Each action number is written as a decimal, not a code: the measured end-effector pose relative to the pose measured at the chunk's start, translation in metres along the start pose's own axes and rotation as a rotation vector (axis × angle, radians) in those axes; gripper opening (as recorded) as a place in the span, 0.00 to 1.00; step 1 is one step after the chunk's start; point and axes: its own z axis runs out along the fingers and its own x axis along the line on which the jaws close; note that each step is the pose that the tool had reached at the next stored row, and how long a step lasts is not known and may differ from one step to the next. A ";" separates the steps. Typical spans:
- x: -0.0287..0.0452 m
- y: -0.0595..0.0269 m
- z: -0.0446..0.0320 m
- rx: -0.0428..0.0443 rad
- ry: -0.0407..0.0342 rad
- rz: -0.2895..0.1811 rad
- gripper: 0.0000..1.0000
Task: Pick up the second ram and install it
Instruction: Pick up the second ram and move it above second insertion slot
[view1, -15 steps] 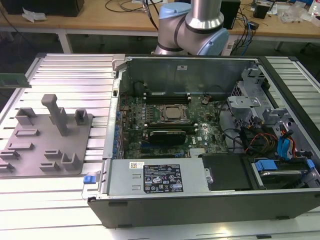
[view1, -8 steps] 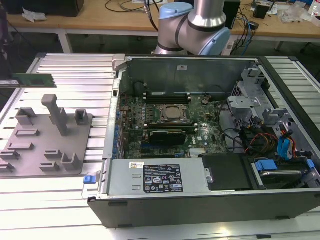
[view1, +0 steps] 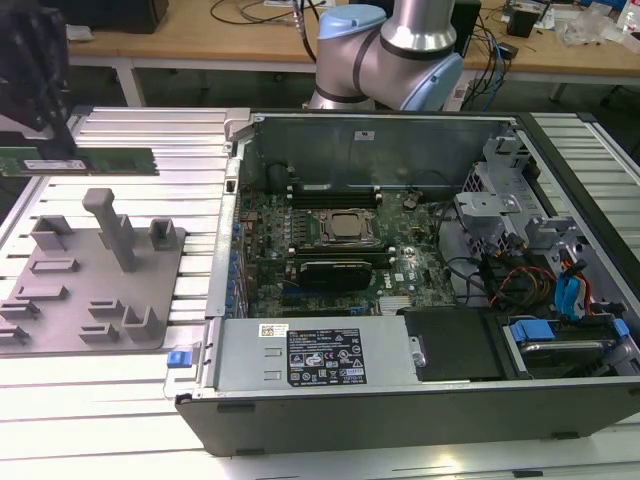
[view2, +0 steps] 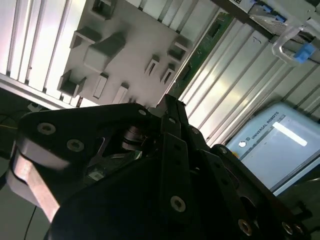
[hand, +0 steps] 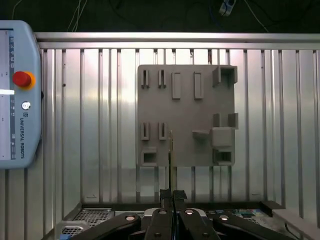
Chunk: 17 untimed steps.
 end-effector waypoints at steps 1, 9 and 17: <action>0.0000 -0.0037 -0.0001 -0.0001 0.0000 0.000 0.09; -0.0001 -0.0557 -0.0021 -0.0015 0.0000 0.000 0.09; -0.0003 -0.1041 -0.0040 -0.0025 0.0001 0.000 0.09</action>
